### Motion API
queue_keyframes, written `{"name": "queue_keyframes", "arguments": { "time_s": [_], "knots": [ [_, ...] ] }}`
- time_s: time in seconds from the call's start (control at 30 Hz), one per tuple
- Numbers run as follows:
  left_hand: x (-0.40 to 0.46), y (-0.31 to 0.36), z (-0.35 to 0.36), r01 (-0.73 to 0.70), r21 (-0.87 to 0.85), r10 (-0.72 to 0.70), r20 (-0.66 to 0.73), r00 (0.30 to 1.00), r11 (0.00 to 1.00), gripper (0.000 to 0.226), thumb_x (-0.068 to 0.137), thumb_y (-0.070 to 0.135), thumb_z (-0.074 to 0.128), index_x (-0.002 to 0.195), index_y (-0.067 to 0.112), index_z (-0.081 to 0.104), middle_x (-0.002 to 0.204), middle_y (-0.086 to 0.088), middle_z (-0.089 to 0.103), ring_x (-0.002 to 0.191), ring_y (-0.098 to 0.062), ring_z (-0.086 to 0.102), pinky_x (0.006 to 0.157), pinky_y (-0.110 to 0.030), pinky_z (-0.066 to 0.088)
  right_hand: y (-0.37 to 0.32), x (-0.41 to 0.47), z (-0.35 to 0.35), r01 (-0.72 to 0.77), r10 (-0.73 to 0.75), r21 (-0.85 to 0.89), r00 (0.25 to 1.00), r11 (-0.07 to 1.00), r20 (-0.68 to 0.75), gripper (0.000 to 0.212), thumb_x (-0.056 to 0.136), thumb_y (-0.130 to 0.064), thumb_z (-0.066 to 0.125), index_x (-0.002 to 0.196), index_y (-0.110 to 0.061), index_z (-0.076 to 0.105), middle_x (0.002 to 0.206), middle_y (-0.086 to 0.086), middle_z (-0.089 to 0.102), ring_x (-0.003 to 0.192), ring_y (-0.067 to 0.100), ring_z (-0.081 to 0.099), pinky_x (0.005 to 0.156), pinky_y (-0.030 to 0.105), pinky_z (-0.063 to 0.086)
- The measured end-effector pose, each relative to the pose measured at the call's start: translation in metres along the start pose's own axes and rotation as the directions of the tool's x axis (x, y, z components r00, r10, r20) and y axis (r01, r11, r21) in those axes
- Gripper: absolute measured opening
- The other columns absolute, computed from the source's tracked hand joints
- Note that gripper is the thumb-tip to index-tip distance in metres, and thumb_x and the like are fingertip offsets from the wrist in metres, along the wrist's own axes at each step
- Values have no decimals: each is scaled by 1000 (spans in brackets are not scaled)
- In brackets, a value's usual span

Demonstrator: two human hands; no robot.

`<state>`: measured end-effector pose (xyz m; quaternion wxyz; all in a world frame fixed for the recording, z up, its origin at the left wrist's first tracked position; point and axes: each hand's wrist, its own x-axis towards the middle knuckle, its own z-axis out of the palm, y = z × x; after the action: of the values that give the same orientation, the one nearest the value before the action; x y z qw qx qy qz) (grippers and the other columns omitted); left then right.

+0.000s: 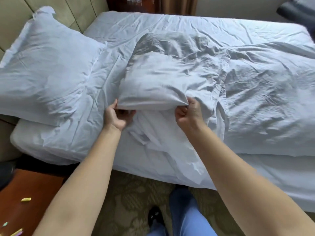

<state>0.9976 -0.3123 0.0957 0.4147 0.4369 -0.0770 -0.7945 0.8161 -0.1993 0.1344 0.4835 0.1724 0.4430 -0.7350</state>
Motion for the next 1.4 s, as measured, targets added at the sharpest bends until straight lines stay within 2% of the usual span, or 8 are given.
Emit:
{"name": "queue_keyframes", "arguments": {
  "time_s": [0.17,0.3,0.5,0.77,0.93,1.07,1.17,1.4],
  "knots": [
    [1,-39,-102,130,315,13,-414,910,940,16,91,23,56,93,9,63,100,-11,63,70,-22,64,51,-29,55,73,8,-98,-11,18,17,862,1000,-507,23,91,-11,55,112,-3,60,109,16,63,88,26,63,69,31,47],
    [29,-69,-175,219,229,-63,-542,838,949,54,74,39,72,121,15,60,120,-14,64,102,-31,63,77,-43,56,122,24,-147,-361,370,115,796,925,-479,8,96,-8,46,93,-7,54,61,5,42,36,10,41,34,15,35],
    [12,-89,-122,248,193,-171,-345,923,949,58,74,58,69,117,21,54,113,-10,54,108,-31,52,91,-53,47,121,29,-147,-459,394,-115,846,881,-360,88,76,-57,69,147,-21,31,153,7,28,138,30,30,110,44,33],
    [9,-77,-69,274,170,-198,-364,910,947,35,77,42,73,95,13,64,94,-9,66,88,-25,62,78,-39,54,77,49,-101,-182,124,-139,929,973,-350,11,90,-19,58,94,-9,62,108,12,66,94,30,64,87,48,53],
    [0,-20,8,99,134,-79,-147,986,986,16,91,29,55,86,15,61,72,-7,66,65,-22,64,46,-29,55,-17,15,12,160,-240,-468,964,869,-117,14,84,-19,64,94,-11,60,96,7,58,89,18,54,77,25,40],
    [-10,-17,20,-84,42,79,110,991,996,26,96,21,45,97,8,68,95,-14,71,78,-26,70,72,-39,58,-56,9,43,438,-476,-534,876,723,75,28,63,-27,71,88,-17,66,88,2,67,90,23,62,89,39,50],
    [0,-70,-30,84,396,-15,-173,985,914,21,95,17,49,99,9,69,100,-18,65,56,-21,67,49,-29,56,-31,34,-43,135,-396,-871,915,473,-72,22,88,-20,54,99,-7,69,112,17,65,104,28,59,94,40,46],
    [-2,-108,-60,339,401,-198,-353,914,851,24,86,24,65,103,8,62,89,-13,68,74,-25,59,59,-33,51,8,66,-121,-222,-163,-790,913,571,-374,38,98,-20,38,134,-11,48,135,10,52,119,23,55,45,12,35]
  ]
}}
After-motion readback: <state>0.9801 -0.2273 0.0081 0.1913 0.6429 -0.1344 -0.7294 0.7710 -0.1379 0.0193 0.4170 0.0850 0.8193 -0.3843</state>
